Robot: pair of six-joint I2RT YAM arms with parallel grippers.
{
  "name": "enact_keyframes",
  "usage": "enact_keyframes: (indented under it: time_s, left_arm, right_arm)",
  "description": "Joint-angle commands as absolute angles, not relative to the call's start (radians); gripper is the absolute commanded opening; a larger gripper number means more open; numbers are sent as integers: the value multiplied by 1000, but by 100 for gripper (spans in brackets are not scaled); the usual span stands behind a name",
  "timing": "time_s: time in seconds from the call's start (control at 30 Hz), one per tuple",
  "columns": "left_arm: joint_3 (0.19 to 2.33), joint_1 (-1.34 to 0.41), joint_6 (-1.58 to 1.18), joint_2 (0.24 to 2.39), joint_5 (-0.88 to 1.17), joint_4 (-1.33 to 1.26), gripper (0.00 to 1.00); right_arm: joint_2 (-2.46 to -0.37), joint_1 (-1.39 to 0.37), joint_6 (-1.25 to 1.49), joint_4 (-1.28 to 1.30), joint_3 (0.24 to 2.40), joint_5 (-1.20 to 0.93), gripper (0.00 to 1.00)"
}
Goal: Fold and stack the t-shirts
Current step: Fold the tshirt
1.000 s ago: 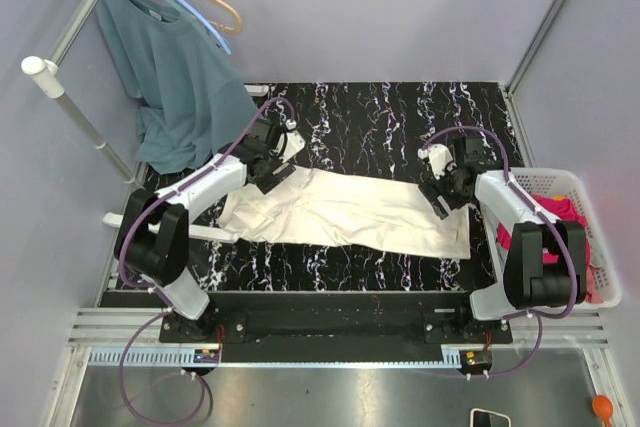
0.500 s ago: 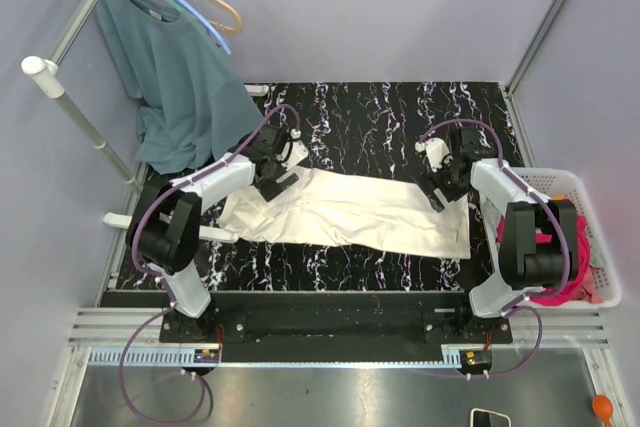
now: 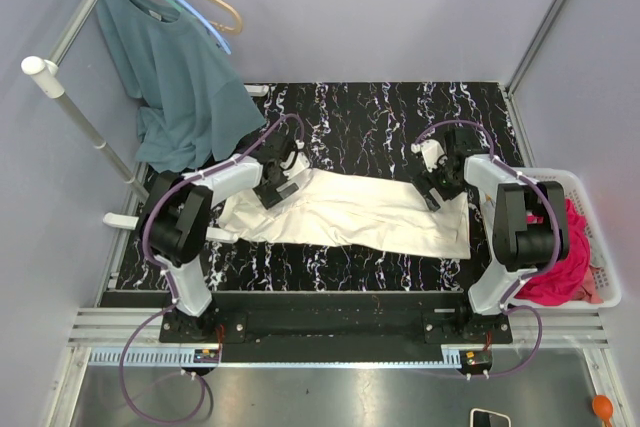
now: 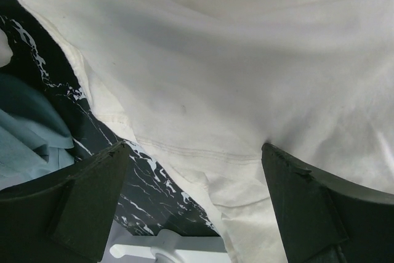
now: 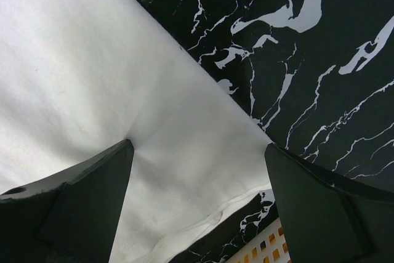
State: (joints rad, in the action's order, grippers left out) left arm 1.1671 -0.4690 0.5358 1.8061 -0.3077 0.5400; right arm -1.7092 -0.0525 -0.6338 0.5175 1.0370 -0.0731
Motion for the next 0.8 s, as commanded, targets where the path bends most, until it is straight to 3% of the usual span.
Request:
enact_keyframes:
  time_s: [0.0,0.5,0.77]
  left_arm:
    - [1160,-479,554,1828,-365,563,96]
    - [1376,-474,635,2049,-425,600,97]
    - [1655,-442,689,2236,-462,601,98]
  right_arm:
    - [-1732,-54,-667,477,1022,-91,99]
    - [-1759,-52,-790,460,985,-5,100]
    - [-1746,-54,-827,469,971,21,100]
